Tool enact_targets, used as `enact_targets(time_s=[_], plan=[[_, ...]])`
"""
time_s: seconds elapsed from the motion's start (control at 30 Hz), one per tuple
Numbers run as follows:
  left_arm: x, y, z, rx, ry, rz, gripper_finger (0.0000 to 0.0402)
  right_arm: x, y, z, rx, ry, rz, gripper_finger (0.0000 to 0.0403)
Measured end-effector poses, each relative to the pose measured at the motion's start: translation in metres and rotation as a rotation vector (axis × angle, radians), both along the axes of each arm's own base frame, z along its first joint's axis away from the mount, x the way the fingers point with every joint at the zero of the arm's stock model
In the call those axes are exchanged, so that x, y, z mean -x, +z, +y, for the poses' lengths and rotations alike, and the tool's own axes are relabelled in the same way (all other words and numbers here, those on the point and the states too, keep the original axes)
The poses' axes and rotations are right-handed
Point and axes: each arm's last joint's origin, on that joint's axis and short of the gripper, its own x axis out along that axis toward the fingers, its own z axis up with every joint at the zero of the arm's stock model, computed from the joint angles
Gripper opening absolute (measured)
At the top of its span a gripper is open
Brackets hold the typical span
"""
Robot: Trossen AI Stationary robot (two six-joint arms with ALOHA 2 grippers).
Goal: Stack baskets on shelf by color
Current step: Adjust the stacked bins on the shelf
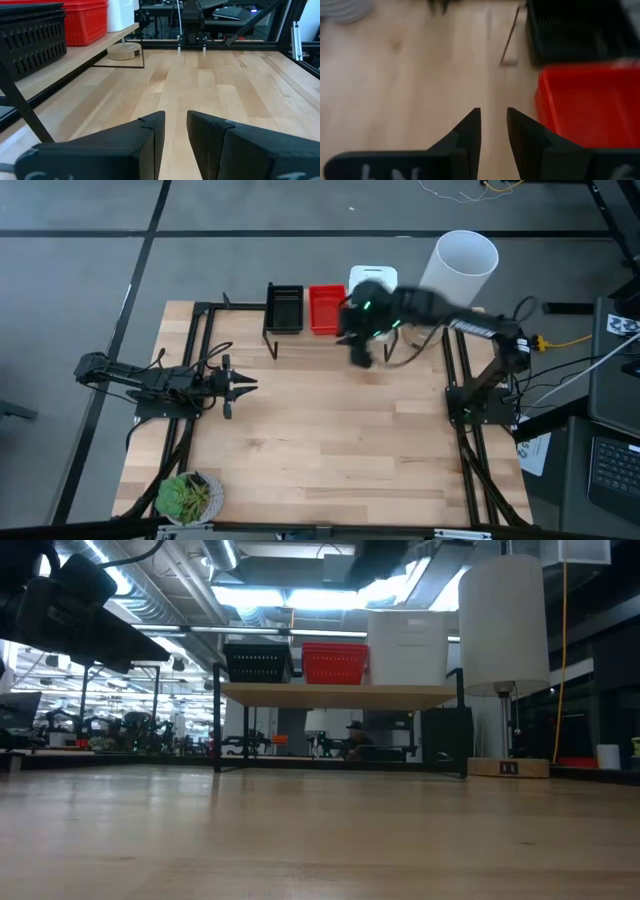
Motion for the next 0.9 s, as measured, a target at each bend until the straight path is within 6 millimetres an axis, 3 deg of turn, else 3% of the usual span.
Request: enact_targets(time_s=[0.2,0.33,0.43,0.63,0.9], plan=[[0.000,0.000,0.000,0.000,0.000,0.000,0.0075,-0.046,-0.080,0.027,0.346,-0.118,-0.123,0.0094],[0.000,0.000,0.000,0.000,0.000,0.000,0.0075,-0.057,-0.131,0.042,0.456,-0.121,-0.065,0.0094],[0.000,0.000,0.000,0.000,0.000,0.000,0.0075,-0.059,-0.156,0.049,0.552,-0.187,-0.006,0.0094],[0.000,0.000,0.000,0.000,0.000,0.000,0.0075,-0.060,-0.166,0.064,0.788,-0.369,0.048,0.0094],[0.000,0.000,0.000,0.000,0.000,0.000,0.0075,-0.063,-0.155,0.080,0.822,-0.329,0.020,0.0094]])
